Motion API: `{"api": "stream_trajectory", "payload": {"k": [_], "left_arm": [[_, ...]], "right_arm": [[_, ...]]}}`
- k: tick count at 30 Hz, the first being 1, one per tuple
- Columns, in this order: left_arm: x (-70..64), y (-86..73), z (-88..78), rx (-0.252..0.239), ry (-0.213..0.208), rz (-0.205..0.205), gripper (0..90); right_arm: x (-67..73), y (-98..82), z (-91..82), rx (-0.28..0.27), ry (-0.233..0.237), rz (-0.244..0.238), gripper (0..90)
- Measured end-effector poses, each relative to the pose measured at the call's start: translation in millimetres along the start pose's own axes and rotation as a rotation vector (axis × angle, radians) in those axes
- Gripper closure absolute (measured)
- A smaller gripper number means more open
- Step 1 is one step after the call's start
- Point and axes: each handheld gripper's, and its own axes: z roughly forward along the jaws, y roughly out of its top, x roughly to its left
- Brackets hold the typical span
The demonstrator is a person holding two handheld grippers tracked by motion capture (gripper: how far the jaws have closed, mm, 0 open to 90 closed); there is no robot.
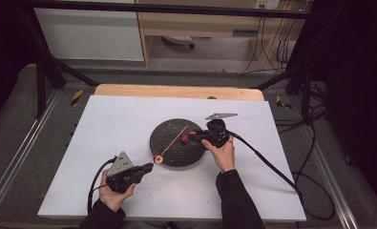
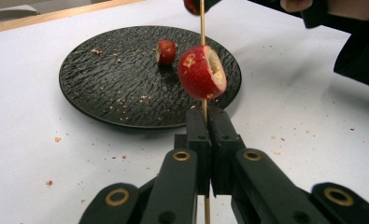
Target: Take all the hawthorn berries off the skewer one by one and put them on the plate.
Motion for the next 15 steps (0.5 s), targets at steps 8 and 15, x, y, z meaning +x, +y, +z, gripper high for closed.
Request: {"api": "stream_trajectory", "payload": {"k": [8, 15], "left_arm": [[0.1, 0.0, 0.0, 0.001, 0.003, 0.000, 88.2], [-0.1, -0.2, 0.5, 0.006, 0.005, 0.001, 88.2]], "right_arm": [[3.7, -15.7, 19.2, 0.055, 0.003, -0.009, 61.3], [6.0, -26.8, 30.1, 0.105, -0.011, -0.023, 61.3]]}}
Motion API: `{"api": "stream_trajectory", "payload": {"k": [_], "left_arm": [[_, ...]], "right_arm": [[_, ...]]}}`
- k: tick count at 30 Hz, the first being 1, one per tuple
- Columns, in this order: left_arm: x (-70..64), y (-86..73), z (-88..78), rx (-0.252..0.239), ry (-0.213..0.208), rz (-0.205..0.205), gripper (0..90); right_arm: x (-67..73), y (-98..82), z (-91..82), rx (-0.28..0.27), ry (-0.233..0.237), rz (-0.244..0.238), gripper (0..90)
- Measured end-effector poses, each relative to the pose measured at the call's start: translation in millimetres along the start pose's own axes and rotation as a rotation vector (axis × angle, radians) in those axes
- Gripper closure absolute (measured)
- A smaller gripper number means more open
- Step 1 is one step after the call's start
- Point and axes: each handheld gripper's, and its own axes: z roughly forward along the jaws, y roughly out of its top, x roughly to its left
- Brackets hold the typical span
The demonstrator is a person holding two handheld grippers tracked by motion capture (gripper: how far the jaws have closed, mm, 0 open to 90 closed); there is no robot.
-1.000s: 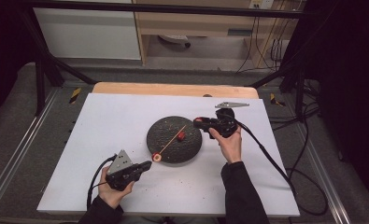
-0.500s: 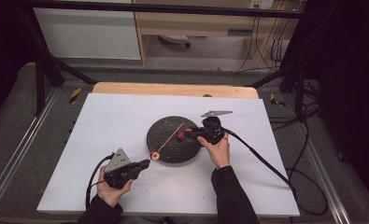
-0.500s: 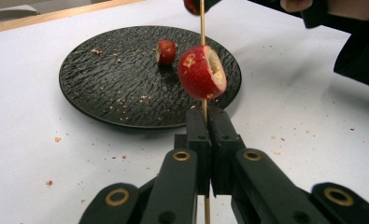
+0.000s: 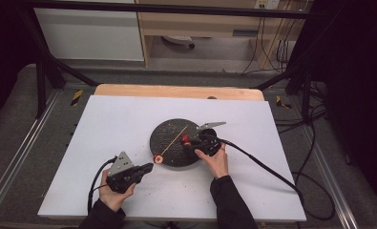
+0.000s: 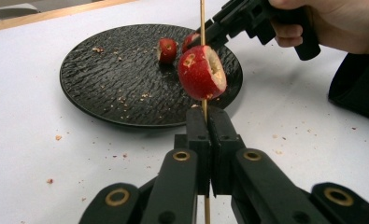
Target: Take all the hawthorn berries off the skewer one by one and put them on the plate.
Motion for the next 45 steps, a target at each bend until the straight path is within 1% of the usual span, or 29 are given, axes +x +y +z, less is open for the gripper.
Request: {"api": "stream_trajectory", "payload": {"k": [6, 11, 13, 15, 19, 21, 22, 23, 26, 28, 32, 35, 41, 45], "left_arm": [[-0.3, -0.1, 0.3, 0.002, -0.001, 0.000, 88.2], [-1.1, -0.3, 1.1, 0.005, -0.002, 0.002, 88.1], [-1.2, -0.3, 1.1, 0.005, -0.002, 0.002, 88.2], [-1.2, -0.3, 1.0, 0.004, -0.002, 0.002, 88.2], [-1.2, -0.3, 1.0, 0.004, -0.002, 0.002, 88.2], [-1.1, -0.2, 1.0, 0.004, -0.001, 0.001, 88.2], [-1.1, -0.2, 1.0, 0.004, -0.001, 0.001, 88.2], [-1.2, -0.2, 1.0, 0.004, -0.001, 0.002, 88.2], [-1.3, -0.1, 1.0, 0.004, 0.000, 0.003, 88.2], [-1.6, -0.1, 1.4, 0.006, -0.001, 0.005, 88.2], [-2.2, -0.2, 2.2, 0.007, 0.000, 0.006, 88.2], [-2.8, -0.2, 2.8, 0.009, 0.000, 0.008, 88.2], [-5.1, -0.4, 4.9, 0.015, 0.000, 0.014, 88.2], [-6.8, -0.6, 6.5, 0.020, -0.004, 0.017, 88.2]], "right_arm": [[1.1, -4.8, 6.5, 0.021, -0.011, -0.009, 61.2], [1.1, -5.7, 6.9, 0.027, -0.019, -0.015, 59.3], [1.8, -4.9, 5.2, 0.026, -0.018, -0.015, 56.4], [2.8, -3.5, 1.6, 0.013, -0.021, -0.021, 53.6], [6.7, 0.8, -10.1, -0.009, -0.021, -0.033, 47.4], [9.4, 2.8, -17.3, -0.027, -0.020, -0.036, 42.7], [9.4, 2.8, -17.3, -0.027, -0.020, -0.036, 42.7], [12.1, 4.4, -24.6, -0.044, -0.011, -0.048, 39.1], [17.7, 5.9, -34.6, -0.065, 0.009, -0.050, 31.3], [20.8, 5.9, -39.9, -0.078, 0.018, -0.058, 24.3], [27.2, 4.1, -47.6, -0.092, 0.035, -0.062, 15.2], [31.8, 1.5, -50.3, -0.097, 0.043, -0.068, 10.5], [40.4, -4.2, -52.2, -0.104, 0.075, -0.071, 7.1], [45.1, -9.1, -50.8, -0.104, 0.078, -0.082, 5.2]]}}
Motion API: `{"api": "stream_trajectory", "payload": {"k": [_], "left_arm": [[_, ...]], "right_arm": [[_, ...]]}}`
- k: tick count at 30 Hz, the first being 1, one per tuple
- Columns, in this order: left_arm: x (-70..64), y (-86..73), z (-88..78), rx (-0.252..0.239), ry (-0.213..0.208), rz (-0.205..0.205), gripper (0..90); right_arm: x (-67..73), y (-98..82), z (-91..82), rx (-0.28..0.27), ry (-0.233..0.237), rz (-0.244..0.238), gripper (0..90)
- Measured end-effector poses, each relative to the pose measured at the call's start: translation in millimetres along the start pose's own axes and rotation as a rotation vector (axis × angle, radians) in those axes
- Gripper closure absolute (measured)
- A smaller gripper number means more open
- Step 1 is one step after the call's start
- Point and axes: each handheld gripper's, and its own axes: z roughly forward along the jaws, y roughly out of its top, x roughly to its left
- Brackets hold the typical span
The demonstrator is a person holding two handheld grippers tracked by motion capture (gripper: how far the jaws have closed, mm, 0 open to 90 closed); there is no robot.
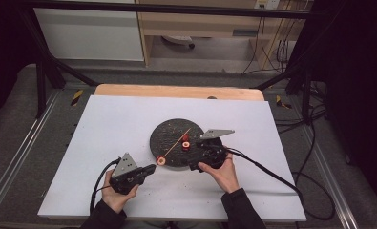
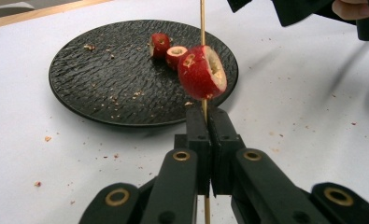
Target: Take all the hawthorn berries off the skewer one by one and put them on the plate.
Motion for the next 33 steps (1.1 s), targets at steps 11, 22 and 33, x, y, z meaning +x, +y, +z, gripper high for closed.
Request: {"api": "stream_trajectory", "payload": {"k": [11, 22, 33], "left_arm": [[-7.0, 0.5, 7.9, 0.008, -0.010, 0.006, 88.2], [-17.7, 1.0, 16.1, 0.020, -0.029, 0.021, 88.2], [-28.7, 1.2, 23.6, 0.030, -0.052, 0.047, 88.2]], "right_arm": [[9.3, -11.4, 4.5, 0.005, 0.018, 0.000, 5.4], [14.5, -20.6, 7.4, -0.007, 0.057, 0.010, 16.3], [18.6, -26.3, 9.9, -0.010, 0.110, 0.017, 33.5]]}}
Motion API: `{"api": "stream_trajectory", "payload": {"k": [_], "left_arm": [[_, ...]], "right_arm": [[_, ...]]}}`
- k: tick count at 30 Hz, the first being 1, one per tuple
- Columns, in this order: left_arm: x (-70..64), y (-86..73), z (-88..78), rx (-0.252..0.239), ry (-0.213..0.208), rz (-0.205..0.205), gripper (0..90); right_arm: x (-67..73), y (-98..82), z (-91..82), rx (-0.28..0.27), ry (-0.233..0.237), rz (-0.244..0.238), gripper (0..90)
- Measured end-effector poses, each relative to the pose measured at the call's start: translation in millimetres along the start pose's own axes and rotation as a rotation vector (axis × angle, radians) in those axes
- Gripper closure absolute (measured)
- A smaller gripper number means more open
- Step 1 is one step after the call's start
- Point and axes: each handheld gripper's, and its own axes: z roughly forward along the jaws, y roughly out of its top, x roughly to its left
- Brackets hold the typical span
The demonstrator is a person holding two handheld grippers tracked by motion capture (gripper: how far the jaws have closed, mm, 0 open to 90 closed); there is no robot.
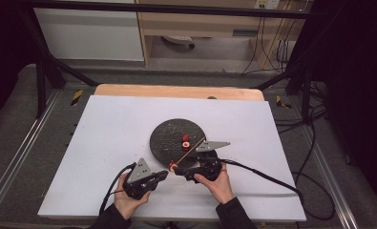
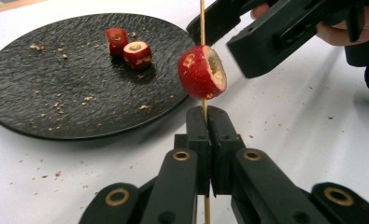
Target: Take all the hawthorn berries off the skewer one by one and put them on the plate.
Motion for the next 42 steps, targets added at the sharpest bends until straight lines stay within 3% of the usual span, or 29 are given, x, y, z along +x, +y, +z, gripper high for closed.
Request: {"api": "stream_trajectory", "payload": {"k": [18, 26, 42], "left_arm": [[-5.1, 0.5, 3.1, -0.003, -0.024, 0.011, 88.1], [-5.4, 0.4, 2.6, -0.003, -0.025, 0.013, 88.2], [-6.2, 0.1, 1.8, -0.004, -0.032, 0.020, 88.2]], "right_arm": [[-0.1, -3.3, 4.3, 0.042, 0.100, 0.014, 62.2], [-1.4, -3.5, 2.8, 0.042, 0.109, 0.020, 63.3], [-12.5, -0.9, -15.3, -0.013, 0.076, 0.041, 63.8]]}}
